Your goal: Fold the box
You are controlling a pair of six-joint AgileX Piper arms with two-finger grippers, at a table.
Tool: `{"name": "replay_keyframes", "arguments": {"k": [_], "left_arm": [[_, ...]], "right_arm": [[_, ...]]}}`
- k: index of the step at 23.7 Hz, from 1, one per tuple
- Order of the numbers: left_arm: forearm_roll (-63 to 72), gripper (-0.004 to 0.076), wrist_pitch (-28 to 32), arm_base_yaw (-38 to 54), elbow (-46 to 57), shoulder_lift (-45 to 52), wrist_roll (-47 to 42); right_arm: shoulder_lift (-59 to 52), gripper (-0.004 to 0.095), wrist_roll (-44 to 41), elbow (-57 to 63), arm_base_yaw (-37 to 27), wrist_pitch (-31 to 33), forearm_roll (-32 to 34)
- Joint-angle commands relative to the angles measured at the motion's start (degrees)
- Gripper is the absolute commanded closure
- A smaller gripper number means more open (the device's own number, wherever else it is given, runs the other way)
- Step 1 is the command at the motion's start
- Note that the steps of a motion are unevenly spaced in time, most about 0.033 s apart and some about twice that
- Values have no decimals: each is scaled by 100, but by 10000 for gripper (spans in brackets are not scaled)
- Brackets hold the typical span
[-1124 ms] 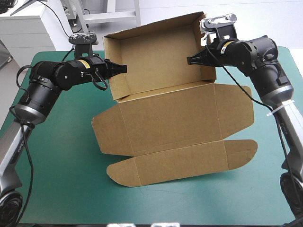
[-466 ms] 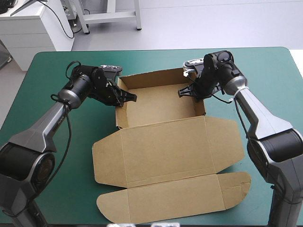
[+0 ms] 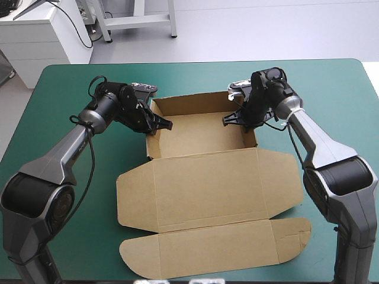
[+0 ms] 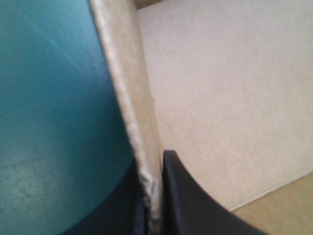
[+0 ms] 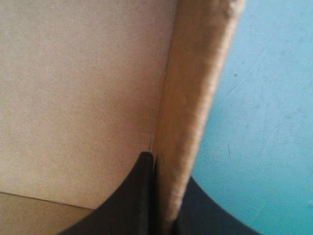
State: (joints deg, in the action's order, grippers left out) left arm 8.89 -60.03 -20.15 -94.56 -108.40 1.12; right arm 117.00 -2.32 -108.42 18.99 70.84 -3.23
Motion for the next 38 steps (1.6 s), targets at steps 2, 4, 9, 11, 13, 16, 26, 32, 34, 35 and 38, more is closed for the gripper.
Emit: {"name": "replay_keyframes", "arguments": {"k": [2,4,9,11,13,16,26,32,34,35,38], "left_arm": [[247,731,-316,-81,-206,170,430],[247,702,-642,-81,-385,170,470],[47,257,-1385,-81,-855,166,615],[-82,113,-1385,-81,-984,229,183],[-83,87,-1385,-81,-1098,327,152],[-82,87,-1385,-81,-1112,430,126],[-351,228,-1394,-81,-1394,1484,168],[-351,505,-1394,-81,-874,2404,758],[-351,607,-1394,-81,-464,2747,987],[-412,655,-1394,-81,-223,2914,987],[-789,729,-1394,-81,561,3384,987]], "right_arm": [[-217,769,139,-156,23,53,-487],[-241,376,149,-167,23,53,-553],[-369,73,149,-321,23,53,-505],[-543,73,139,-376,23,53,-516],[-806,77,139,-400,23,53,-466],[-989,76,139,-400,23,53,-428],[-1890,77,164,-400,23,53,-146],[-1976,77,185,-387,23,53,-10],[-1932,77,185,-389,23,53,46],[-1907,77,185,-380,23,53,78],[-1752,77,185,-380,23,53,122]]}}
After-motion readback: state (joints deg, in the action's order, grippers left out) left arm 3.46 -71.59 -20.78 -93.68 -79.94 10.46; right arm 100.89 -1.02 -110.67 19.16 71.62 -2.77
